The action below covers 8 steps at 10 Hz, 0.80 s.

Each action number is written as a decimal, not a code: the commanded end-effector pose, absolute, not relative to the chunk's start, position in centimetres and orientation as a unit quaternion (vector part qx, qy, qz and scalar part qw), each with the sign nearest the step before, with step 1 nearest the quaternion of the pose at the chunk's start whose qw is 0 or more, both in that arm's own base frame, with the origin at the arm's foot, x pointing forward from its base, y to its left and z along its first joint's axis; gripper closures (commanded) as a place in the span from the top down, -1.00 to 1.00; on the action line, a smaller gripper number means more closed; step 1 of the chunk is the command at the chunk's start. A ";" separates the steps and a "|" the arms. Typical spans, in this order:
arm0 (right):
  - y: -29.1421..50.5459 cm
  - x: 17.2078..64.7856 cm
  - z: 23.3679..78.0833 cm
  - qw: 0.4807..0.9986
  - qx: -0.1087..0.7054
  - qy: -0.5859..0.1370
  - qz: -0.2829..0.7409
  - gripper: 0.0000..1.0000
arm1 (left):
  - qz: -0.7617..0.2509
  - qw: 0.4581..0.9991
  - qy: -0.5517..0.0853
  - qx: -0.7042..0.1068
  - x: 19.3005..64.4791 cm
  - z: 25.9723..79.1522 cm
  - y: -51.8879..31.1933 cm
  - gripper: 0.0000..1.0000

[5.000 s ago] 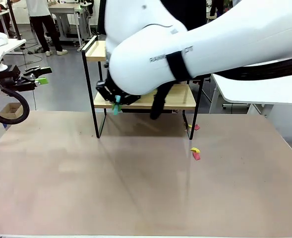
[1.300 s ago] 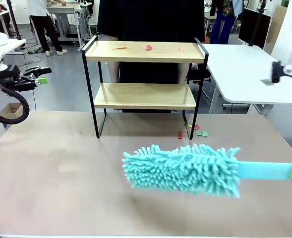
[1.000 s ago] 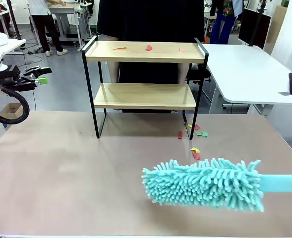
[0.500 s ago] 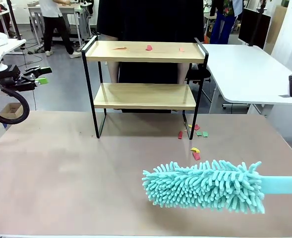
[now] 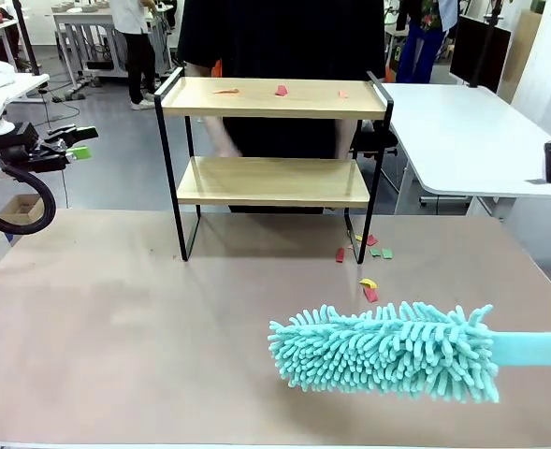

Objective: Clean the shelf.
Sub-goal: Clean the specific section of the Shelf indicated by the human with the Duster.

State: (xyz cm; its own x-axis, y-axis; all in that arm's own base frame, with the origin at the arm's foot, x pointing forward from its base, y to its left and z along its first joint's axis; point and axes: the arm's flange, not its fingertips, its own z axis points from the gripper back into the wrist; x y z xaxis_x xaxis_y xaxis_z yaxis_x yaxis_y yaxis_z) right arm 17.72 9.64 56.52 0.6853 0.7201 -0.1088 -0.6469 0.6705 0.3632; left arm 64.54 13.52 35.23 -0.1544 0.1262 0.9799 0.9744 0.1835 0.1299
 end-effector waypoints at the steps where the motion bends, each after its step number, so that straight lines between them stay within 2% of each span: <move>1: 9.9 17.7 56.9 0.907 0.157 0.119 0.371 -0.74 | -0.453 0.466 -0.613 -0.448 64.3 35.5 13.6 1.00; 8: 9.9 17.7 56.9 0.907 0.157 0.119 0.371 -0.74 | -0.453 0.466 -0.613 -0.448 64.3 35.5 13.6 1.00</move>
